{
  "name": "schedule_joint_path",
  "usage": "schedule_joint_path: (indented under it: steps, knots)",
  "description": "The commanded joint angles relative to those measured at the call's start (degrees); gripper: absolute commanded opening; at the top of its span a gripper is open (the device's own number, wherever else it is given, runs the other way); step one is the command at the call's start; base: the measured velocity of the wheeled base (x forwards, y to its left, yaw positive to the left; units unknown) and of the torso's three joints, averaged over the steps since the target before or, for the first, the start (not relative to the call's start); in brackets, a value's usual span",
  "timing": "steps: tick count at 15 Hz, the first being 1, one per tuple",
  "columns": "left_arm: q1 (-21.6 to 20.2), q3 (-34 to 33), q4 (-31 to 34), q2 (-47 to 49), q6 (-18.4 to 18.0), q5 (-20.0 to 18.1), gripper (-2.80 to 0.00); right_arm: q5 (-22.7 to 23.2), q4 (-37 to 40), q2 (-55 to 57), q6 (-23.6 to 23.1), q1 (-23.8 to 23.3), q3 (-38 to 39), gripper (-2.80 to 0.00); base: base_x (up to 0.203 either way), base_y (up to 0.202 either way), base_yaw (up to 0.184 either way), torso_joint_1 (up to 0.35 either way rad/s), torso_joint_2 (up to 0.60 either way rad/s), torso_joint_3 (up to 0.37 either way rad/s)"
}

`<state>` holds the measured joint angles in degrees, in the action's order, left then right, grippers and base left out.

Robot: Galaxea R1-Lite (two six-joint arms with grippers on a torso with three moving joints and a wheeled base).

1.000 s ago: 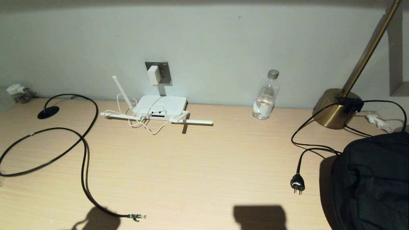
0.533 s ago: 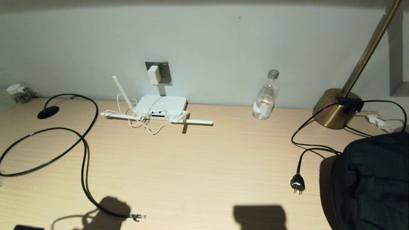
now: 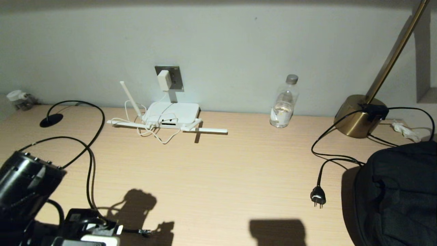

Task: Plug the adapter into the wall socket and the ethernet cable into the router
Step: Pick up cable

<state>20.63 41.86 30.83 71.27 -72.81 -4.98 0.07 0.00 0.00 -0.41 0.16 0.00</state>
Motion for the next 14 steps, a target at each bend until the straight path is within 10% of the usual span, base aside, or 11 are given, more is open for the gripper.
schedule_joint_path:
  steps: [1,10,12,14]
  knots:
    - [-0.15,-0.21,0.1,1.86,-0.4,0.06,-2.8,0.02,0.0,0.09,-0.02,0.02,0.0,-2.8,0.0,0.0,0.0,0.0,0.0,0.0]
    - [-0.25,-3.8,-11.94,8.09,-0.13,-0.38,-2.8,0.05,0.0,0.09,-0.02,0.04,0.0,-2.8,0.0,0.0,0.0,0.0,0.0,0.0]
    - [-0.33,-3.89,-12.02,8.09,-0.13,-0.47,0.0,0.02,0.0,0.09,-0.02,0.02,0.0,-2.8,0.0,0.0,0.0,0.0,0.0,0.0]
    - [-0.42,-3.89,-12.02,8.18,-0.13,-0.47,0.0,0.01,0.0,0.09,-0.02,0.02,0.0,-2.8,0.0,0.0,0.0,0.0,0.0,0.0]
